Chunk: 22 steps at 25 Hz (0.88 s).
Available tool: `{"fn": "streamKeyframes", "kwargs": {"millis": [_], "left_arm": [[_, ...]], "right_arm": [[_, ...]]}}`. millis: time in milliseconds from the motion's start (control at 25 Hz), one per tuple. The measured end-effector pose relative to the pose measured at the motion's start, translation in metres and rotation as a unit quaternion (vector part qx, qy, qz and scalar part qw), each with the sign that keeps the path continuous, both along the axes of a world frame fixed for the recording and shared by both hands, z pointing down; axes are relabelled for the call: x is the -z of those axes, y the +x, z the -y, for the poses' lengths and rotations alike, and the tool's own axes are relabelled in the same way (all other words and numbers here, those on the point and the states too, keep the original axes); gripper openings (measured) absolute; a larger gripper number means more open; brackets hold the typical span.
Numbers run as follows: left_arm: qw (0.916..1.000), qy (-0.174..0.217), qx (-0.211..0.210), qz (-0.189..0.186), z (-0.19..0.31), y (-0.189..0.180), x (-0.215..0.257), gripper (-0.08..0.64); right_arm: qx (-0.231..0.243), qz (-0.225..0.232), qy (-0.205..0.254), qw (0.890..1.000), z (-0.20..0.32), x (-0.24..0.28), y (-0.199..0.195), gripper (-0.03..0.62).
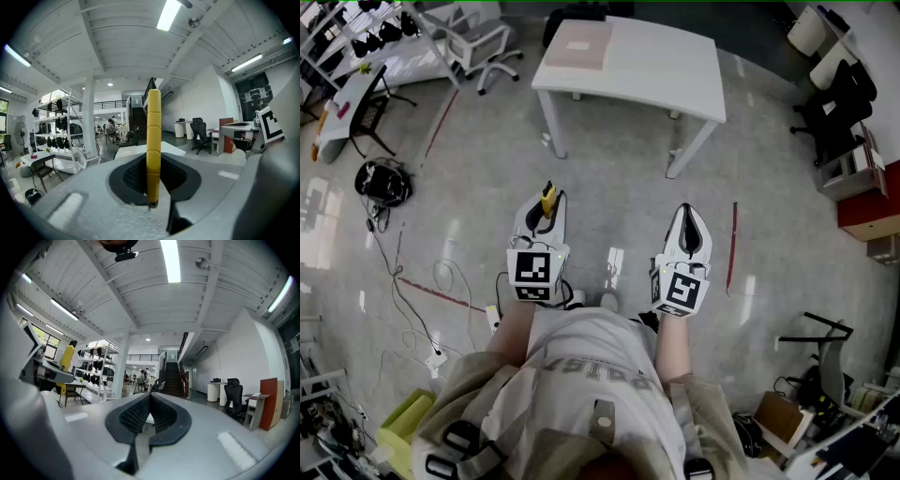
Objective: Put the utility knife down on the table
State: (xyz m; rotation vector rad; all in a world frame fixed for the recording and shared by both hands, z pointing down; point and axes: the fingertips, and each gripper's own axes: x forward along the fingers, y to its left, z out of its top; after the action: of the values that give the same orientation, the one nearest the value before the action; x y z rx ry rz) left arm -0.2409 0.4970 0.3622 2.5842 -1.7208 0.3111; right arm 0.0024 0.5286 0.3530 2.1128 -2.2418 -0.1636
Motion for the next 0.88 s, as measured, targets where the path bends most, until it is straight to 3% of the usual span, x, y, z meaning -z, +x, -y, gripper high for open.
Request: {"fn": "streamKeyframes", "kwargs": {"millis": [640,880], "left_arm": [[0.9999,-0.013,-0.004,-0.003,0.002,0.031,-0.004,0.055],[0.9998,-0.018,0.003,-0.003,0.001,0.051,-0.006,0.055]], "right_arm": [[0.012,-0.008,-0.008,1.0,0.005,-0.001,0.02,0.0],[0.023,0.022,-0.015,0.999,0.007,-0.006,0.04,0.0]]}}
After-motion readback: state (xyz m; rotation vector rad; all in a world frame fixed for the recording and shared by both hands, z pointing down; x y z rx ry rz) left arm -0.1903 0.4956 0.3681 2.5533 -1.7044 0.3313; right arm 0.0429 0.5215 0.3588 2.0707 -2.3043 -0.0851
